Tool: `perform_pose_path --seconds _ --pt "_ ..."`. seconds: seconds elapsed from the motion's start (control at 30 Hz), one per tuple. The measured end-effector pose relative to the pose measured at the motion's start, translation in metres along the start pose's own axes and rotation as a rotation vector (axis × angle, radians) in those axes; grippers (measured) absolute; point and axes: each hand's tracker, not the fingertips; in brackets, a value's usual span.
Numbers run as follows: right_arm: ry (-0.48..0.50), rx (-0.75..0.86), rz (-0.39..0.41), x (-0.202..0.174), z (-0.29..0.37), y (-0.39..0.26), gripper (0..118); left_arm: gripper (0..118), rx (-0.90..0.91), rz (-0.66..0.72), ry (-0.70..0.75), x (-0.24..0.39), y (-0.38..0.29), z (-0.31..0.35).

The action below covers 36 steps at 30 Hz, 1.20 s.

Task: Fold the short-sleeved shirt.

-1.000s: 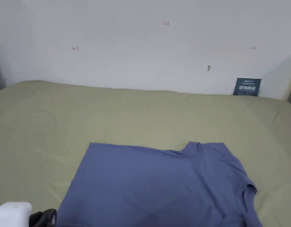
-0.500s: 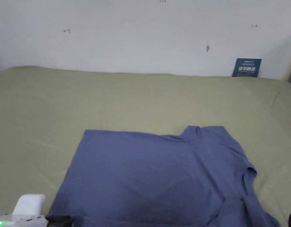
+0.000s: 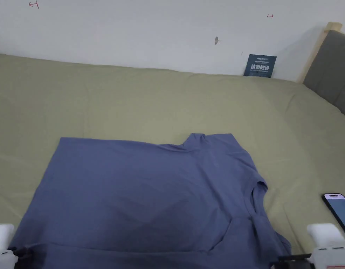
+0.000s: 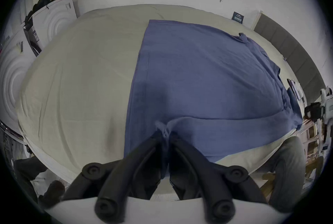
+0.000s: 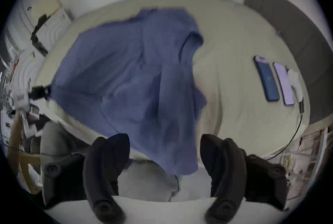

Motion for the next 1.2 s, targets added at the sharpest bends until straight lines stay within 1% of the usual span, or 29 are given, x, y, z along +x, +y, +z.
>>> perform_pose_path --seconds 0.07,0.13,0.2,0.23,0.27,0.3,0.33,0.37,0.4,0.47,0.5,0.6,0.67,0.77,0.87,1.0,1.1,1.2 --pt "-0.025 -0.046 0.017 0.003 -0.011 0.002 83 9 0.001 -0.003 0.001 0.0 0.0 -0.001" --pt "-0.05 -0.069 -0.006 0.008 -0.023 0.001 83 9 0.002 0.0 -0.001 -0.001 0.001 0.0" --pt "-0.05 -0.077 -0.023 0.015 -0.033 0.002 83 9 0.003 0.006 -0.001 0.001 0.0 0.0" --pt "-0.054 -0.078 -0.022 0.016 -0.033 0.001 78 9 0.003 0.009 -0.002 0.0 0.0 0.0" --pt "-0.075 -0.076 -0.008 0.014 -0.031 0.0 47 9 0.001 0.011 -0.004 -0.001 0.001 0.0" --pt "-0.07 -0.058 0.015 0.011 -0.028 -0.002 1 9 -0.002 0.012 -0.007 -0.003 0.0 0.0" --pt "-0.058 -0.003 -0.001 0.008 -0.021 -0.001 0 9 -0.001 0.014 -0.011 -0.004 0.0 0.002" --pt "-0.064 0.017 0.007 0.003 -0.016 -0.004 0 7 0.002 0.017 -0.012 -0.005 0.0 0.005" --pt "-0.07 0.03 0.037 -0.001 -0.012 -0.004 0 7 0.009 0.017 -0.015 -0.006 0.0 0.007" --pt "-0.11 0.055 0.068 -0.007 -0.006 -0.001 0 6 0.03 0.015 -0.014 -0.005 0.0 0.012" --pt "-0.122 0.094 0.08 -0.009 0.0 -0.004 0 6 0.043 0.014 -0.013 -0.005 0.0 0.015" --pt "-0.128 0.219 0.081 -0.014 0.018 0.003 0 6 0.073 0.008 -0.023 -0.004 0.004 0.026" --pt "-0.149 0.293 0.081 -0.016 0.032 0.008 0 6 0.088 -0.004 -0.025 -0.005 0.01 0.033" --pt "-0.158 0.394 0.109 -0.018 0.048 0.025 0 6 0.123 -0.004 -0.042 -0.007 0.026 0.042" --pt "-0.155 0.401 0.122 -0.015 0.048 0.052 0 6 0.138 -0.011 -0.054 -0.006 0.051 0.042" --pt "-0.159 0.429 0.15 -0.01 0.036 0.096 0 6 0.117 -0.046 -0.036 -0.003 0.095 0.028" --pt "-0.167 0.407 0.177 -0.006 0.016 0.128 0 6 0.101 -0.032 -0.045 -0.005 0.124 0.009" --pt "-0.177 0.378 0.203 -0.002 -0.009 0.154 0 6 0.068 -0.025 -0.02 -0.008 0.148 -0.017"
